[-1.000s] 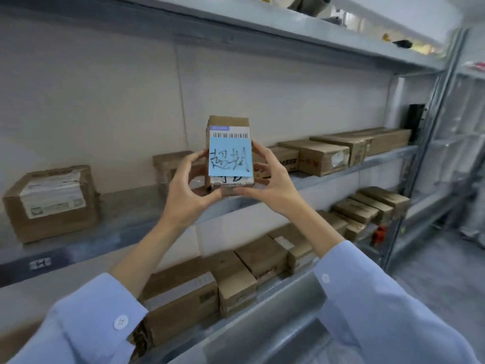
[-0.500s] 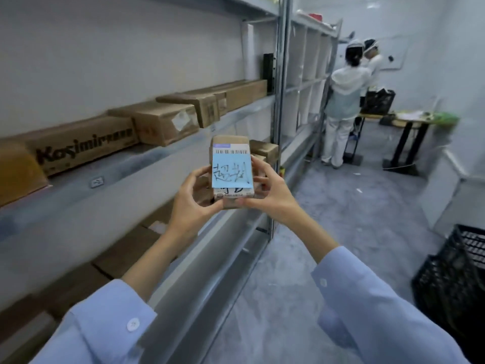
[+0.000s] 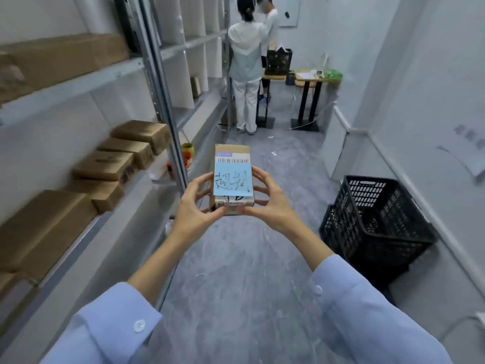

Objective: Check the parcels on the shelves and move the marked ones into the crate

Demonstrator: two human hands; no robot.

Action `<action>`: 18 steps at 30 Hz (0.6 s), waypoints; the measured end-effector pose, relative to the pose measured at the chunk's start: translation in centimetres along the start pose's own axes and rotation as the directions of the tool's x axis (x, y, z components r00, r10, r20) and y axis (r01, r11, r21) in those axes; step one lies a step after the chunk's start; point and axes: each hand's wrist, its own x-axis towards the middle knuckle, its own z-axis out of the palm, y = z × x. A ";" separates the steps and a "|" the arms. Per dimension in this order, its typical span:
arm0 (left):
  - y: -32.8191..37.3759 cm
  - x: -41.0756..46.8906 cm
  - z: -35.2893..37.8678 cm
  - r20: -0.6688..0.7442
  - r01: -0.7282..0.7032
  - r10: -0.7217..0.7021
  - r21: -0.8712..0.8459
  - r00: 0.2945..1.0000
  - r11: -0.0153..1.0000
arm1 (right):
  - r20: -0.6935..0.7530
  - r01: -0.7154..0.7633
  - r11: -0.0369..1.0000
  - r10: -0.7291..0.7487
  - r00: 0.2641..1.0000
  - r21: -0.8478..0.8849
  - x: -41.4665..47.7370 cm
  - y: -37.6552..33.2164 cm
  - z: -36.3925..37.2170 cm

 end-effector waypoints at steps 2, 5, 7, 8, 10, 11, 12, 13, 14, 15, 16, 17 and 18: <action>-1.1 2.3 3.2 0.060 0.006 -0.004 -0.028 0.998 1.000 | -0.050 -0.041 0.999 0.041 0.998 -0.005 0.8 2.1 -2.6; -2.8 6.0 7.9 0.137 0.015 -0.007 -0.060 0.991 0.998 | -0.125 -0.106 0.994 0.103 0.987 -0.017 2.5 5.4 -6.3; -4.0 8.8 10.8 0.186 0.015 0.000 -0.076 0.983 0.997 | -0.166 -0.141 0.990 0.137 0.977 -0.012 4.1 7.7 -8.6; -4.6 10.4 12.2 0.208 0.016 0.002 -0.086 0.978 0.996 | -0.185 -0.154 0.988 0.149 0.971 -0.011 5.0 8.9 -9.7; -5.9 13.7 14.8 0.246 0.023 0.005 -0.109 0.969 0.994 | -0.225 -0.180 0.984 0.174 0.959 -0.004 7.1 10.9 -11.8; -6.5 15.4 16.0 0.264 0.024 0.009 -0.121 0.965 0.992 | -0.245 -0.191 0.982 0.185 0.952 0.002 8.2 11.8 -12.7; -7.0 17.1 17.2 0.280 0.027 0.011 -0.130 0.960 0.991 | -0.259 -0.203 0.979 0.198 0.945 0.006 9.4 12.6 -13.7; -7.5 18.7 18.4 0.295 0.032 0.009 -0.135 0.955 0.990 | -0.267 -0.220 0.976 0.214 0.940 0.007 10.6 13.4 -14.7; -8.0 20.3 19.4 0.309 0.039 0.006 -0.140 0.951 0.989 | -0.268 -0.237 0.972 0.231 0.935 0.010 11.7 14.0 -15.8; -8.4 21.9 20.5 0.324 0.045 0.004 -0.145 0.946 0.988 | -0.266 -0.249 0.968 0.244 0.933 0.014 12.9 14.5 -16.9; -8.8 23.5 21.5 0.339 0.047 0.007 -0.150 0.941 0.988 | -0.260 -0.255 0.967 0.251 0.932 0.019 13.9 15.1 -18.0; -9.2 25.0 22.6 0.355 0.047 0.010 -0.153 0.935 0.987 | -0.254 -0.262 0.965 0.260 0.932 0.024 14.9 15.7 -19.1; -9.5 26.5 23.7 0.370 0.048 0.013 -0.156 0.929 0.987 | -0.249 -0.271 0.962 0.269 0.930 0.029 15.7 16.2 -20.1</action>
